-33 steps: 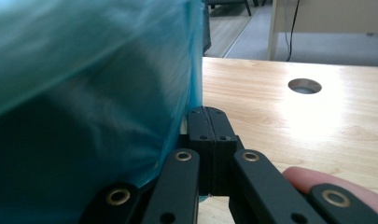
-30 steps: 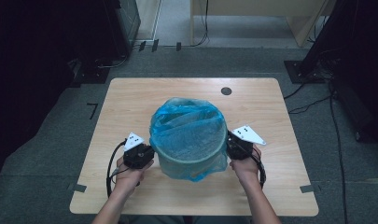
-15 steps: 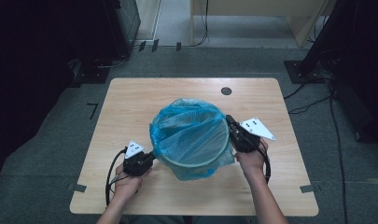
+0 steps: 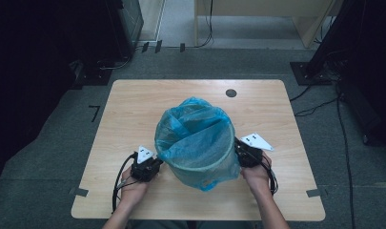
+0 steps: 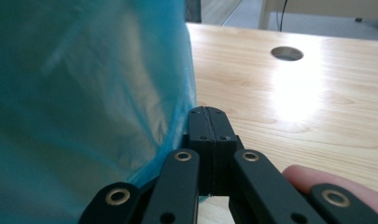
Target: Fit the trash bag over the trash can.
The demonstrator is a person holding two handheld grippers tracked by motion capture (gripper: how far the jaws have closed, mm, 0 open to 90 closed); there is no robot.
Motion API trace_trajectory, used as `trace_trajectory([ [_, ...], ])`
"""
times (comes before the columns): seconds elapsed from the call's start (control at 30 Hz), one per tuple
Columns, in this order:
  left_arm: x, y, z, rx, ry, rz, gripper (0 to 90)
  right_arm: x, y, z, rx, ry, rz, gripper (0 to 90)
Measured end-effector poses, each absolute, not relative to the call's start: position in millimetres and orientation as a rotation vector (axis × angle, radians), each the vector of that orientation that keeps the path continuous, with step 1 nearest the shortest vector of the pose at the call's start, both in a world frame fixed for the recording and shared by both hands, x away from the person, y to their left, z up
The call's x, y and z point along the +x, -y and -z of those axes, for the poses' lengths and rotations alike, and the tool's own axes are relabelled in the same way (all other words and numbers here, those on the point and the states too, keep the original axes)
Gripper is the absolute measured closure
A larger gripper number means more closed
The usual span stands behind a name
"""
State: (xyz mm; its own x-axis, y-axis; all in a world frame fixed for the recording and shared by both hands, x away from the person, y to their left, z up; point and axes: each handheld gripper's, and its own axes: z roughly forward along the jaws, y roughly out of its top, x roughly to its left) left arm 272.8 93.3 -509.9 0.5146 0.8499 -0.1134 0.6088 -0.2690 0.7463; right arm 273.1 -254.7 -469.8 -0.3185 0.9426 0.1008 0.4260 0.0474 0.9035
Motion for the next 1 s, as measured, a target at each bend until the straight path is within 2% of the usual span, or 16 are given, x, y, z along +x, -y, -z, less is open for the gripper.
trace_trajectory([
  [0.03,272.0,-96.0,508.5,1.966,-1.197,-0.403,89.4,270.7,257.6,469.3,1.380,-1.780,-1.249,90.0],
  [0.13,266.7,-110.6,491.5,1.763,-1.175,-0.418,72.2,262.3,264.0,466.6,1.363,-1.749,-1.299,90.0],
  [0.2,260.4,-120.6,480.5,1.643,-1.101,-0.444,60.7,255.0,265.0,465.4,1.335,-1.733,-1.354,90.0],
  [0.3,250.1,-134.3,470.7,1.495,-0.948,-0.449,51.2,246.4,263.5,465.1,1.292,-1.728,-1.387,90.0],
  [0.33,247.7,-136.9,468.1,1.465,-0.910,-0.445,46.9,243.3,263.0,464.7,1.285,-1.722,-1.403,90.0],
  [0.4,245.9,-137.6,462.2,1.441,-0.835,-0.397,28.9,239.4,263.2,463.2,1.285,-1.708,-1.442,90.0],
  [0.43,246.0,-136.3,459.2,1.461,-0.792,-0.375,22.8,238.5,262.8,462.0,1.286,-1.708,-1.455,90.0],
  [0.47,245.7,-133.2,456.4,1.468,-0.753,-0.364,19.0,238.1,262.3,460.7,1.275,-1.711,-1.459,90.0],
  [0.57,247.3,-123.4,449.9,1.484,-0.701,-0.352,16.1,237.5,259.3,458.7,1.256,-1.720,-1.475,90.0],
  [0.63,249.4,-117.9,447.6,1.510,-0.703,-0.329,17.0,237.6,256.0,459.5,1.253,-1.731,-1.477,90.0],
  [0.67,248.2,-116.3,447.5,1.510,-0.669,-0.314,20.8,237.6,254.6,460.1,1.246,-1.728,-1.469,90.0],
  [0.73,244.0,-113.4,446.9,1.519,-0.628,-0.328,37.1,237.8,255.3,460.7,1.264,-1.721,-1.471,90.0],
  [0.83,241.6,-111.5,447.1,1.524,-0.590,-0.316,73.3,237.4,259.1,462.0,1.274,-1.721,-1.502,90.0],
  [0.9,242.0,-110.2,448.1,1.541,-0.607,-0.321,85.9,236.2,259.0,462.1,1.267,-1.724,-1.500,90.0],
  [0.93,242.6,-109.1,449.2,1.557,-0.627,-0.333,90.0,235.2,258.8,461.7,1.265,-1.725,-1.499,90.0],
  [1.0,243.9,-106.4,453.3,1.604,-0.664,-0.370,90.0,232.8,259.1,460.1,1.263,-1.719,-1.511,90.0],
])
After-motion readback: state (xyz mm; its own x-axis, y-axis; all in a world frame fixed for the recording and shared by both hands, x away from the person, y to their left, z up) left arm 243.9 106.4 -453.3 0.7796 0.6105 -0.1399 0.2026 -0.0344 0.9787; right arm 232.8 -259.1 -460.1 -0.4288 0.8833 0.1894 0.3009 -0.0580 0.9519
